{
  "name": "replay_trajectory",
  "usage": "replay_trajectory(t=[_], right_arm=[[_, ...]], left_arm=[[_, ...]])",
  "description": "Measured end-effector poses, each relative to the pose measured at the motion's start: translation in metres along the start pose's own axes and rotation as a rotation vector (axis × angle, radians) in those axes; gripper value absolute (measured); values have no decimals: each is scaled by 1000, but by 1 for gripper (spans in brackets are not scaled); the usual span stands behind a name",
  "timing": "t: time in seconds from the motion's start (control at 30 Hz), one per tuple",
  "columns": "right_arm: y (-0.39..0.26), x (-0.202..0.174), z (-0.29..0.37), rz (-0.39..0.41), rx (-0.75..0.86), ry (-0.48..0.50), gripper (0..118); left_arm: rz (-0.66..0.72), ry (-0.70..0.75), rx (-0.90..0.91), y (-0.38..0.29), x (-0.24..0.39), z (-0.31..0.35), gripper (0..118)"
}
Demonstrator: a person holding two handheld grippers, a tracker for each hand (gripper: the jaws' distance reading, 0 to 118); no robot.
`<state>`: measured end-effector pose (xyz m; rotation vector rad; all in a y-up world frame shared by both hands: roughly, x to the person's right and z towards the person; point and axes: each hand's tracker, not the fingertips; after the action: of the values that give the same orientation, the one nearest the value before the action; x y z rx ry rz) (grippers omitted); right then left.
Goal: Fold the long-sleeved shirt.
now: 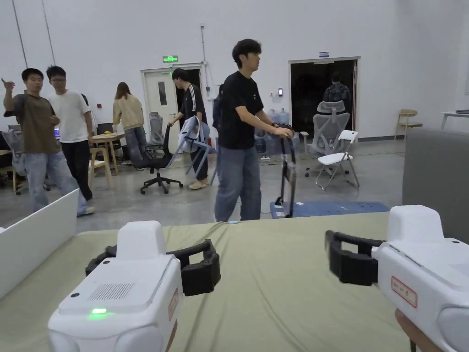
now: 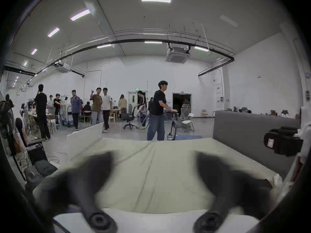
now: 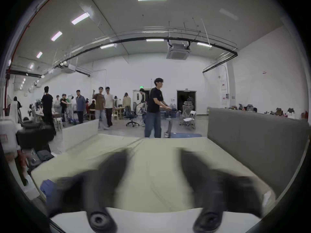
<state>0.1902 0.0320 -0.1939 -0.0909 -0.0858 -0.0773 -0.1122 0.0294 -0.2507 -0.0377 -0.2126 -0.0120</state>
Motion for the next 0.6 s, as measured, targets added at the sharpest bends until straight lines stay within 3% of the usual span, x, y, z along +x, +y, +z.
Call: replay_trajectory(t=[0.07, 0.13, 0.23, 0.3, 0.4, 0.6], right_arm=[[2, 7, -9, -110, 1, 49, 118], [4, 7, -22, -132, -60, 83, 118], [6, -2, -12, -15, -61, 8, 118], [3, -6, -14, 45, -49, 44, 118], [4, -13, -6, 72, -50, 75, 118], [7, -23, 2, 100, -26, 39, 118]], left_arm=[[-21, -32, 11, 9, -5, -2, 118], [-38, -14, 6, 14, -9, -2, 118], [-54, 8, 30, 3, -1, 16, 118], [-32, 20, 45, 8, -6, 13, 118], [4, 16, 47, 11, -13, 14, 118], [-7, 23, 41, 10, -14, 15, 118]])
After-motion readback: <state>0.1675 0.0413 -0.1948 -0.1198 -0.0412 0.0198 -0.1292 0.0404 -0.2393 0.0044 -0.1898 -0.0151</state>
